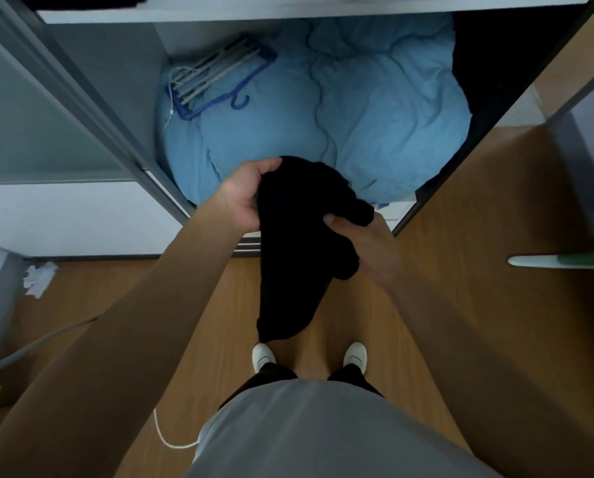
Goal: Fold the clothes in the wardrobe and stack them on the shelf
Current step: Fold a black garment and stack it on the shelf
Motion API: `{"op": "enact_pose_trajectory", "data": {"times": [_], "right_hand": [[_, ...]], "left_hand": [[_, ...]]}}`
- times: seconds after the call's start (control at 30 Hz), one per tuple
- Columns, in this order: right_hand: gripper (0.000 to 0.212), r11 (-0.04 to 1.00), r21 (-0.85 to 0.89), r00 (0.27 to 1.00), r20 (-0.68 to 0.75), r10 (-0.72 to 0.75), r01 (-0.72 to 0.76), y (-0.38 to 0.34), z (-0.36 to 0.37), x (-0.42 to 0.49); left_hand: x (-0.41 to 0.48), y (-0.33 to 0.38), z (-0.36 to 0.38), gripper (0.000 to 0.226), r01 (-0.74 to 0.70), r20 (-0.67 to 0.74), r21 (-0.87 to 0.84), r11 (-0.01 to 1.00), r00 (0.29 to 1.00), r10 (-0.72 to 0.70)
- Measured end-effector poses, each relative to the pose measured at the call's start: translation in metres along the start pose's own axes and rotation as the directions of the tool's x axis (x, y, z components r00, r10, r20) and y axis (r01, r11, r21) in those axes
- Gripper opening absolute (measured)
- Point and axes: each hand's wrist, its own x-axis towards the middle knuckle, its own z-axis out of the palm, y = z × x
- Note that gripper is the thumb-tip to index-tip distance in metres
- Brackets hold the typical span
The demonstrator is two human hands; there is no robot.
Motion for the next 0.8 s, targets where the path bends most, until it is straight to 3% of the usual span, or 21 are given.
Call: {"op": "enact_pose_trajectory", "data": {"times": [0.17,0.27,0.37,0.5,0.63,0.73,0.8], "right_hand": [[0.025,0.979,0.191,0.998,0.015,0.065,-0.066,-0.011,0.010,-0.015],[0.029,0.956,0.273,0.991,-0.047,0.125,-0.108,-0.023,0.018,-0.019],[0.031,0.958,0.246,0.977,-0.116,0.179,-0.146,-0.040,0.017,-0.018],[0.038,0.956,0.281,0.995,-0.021,0.093,-0.083,-0.048,0.003,-0.022],[0.064,0.992,0.096,0.997,0.033,0.074,-0.077,-0.031,0.003,-0.028],[0.053,0.995,0.005,0.995,-0.024,0.098,-0.098,-0.016,0.015,-0.028],[0.042,0.990,0.096,0.989,-0.094,0.117,-0.108,-0.013,0.020,-0.027]], "left_hand": [[-0.001,-0.009,-0.027,0.054,-0.110,0.216,-0.072,0.991,0.969,0.123],[-0.001,-0.038,-0.037,0.041,-0.099,0.283,0.066,0.993,0.956,0.077],[0.003,-0.055,-0.033,0.042,-0.171,0.238,0.234,0.957,0.965,0.115],[0.004,-0.050,-0.025,0.034,-0.120,0.133,0.073,0.990,0.985,0.110],[0.006,-0.037,-0.022,0.032,0.003,0.131,0.023,1.000,0.991,-0.006],[0.008,-0.030,-0.021,0.032,-0.010,0.111,0.106,0.994,0.994,-0.002],[0.007,-0.034,-0.032,0.035,-0.043,0.153,0.131,0.990,0.988,0.022]]}}
